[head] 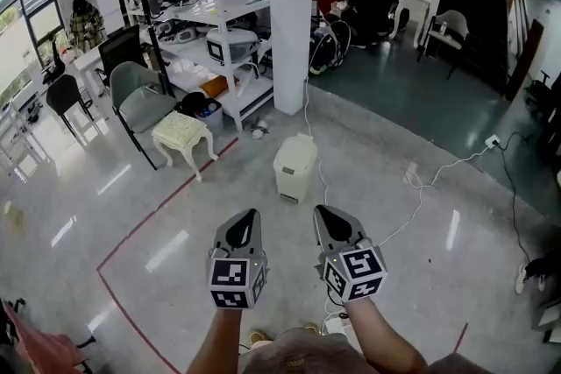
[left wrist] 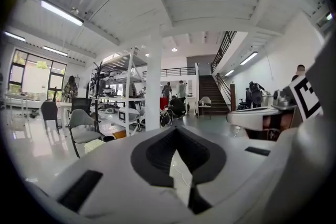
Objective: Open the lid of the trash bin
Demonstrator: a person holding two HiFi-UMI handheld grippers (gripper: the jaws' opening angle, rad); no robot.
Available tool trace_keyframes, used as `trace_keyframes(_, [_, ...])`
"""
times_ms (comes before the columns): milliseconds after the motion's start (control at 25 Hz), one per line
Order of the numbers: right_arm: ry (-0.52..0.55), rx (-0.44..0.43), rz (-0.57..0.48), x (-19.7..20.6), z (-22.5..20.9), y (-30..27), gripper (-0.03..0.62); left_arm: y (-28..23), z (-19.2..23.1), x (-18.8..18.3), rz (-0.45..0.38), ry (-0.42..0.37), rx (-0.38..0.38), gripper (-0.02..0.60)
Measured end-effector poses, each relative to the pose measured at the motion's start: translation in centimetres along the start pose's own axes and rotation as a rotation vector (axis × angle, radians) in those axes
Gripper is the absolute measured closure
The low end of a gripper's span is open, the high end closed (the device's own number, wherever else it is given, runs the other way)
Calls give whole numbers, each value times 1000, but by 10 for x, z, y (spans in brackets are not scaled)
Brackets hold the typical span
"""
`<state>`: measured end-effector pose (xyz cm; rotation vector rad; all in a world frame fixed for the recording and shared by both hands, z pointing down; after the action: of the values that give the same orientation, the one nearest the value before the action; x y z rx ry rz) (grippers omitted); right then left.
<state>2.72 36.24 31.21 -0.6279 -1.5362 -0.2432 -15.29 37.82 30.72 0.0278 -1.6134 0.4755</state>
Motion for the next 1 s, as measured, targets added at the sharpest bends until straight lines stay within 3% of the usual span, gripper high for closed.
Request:
trace_keyframes(560, [14,-40,-13,4,-41,17,559,-25,-39,-3,-21,-2,17,576])
trace_keyframes(1000, [10,-31,-3,10,-62,-5,559,-60,-40,-5,-19,-20,39,577])
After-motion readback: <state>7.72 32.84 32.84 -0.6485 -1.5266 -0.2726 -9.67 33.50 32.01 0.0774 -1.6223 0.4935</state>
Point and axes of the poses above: the fingertips, and each gripper's own axes: y backward along the fingers, z to its left, x out of its underside, the point moved 6 cm from there along y, backward along the fingers, and after that the axes turned 8 degrees about z, right-handed, at the moved point
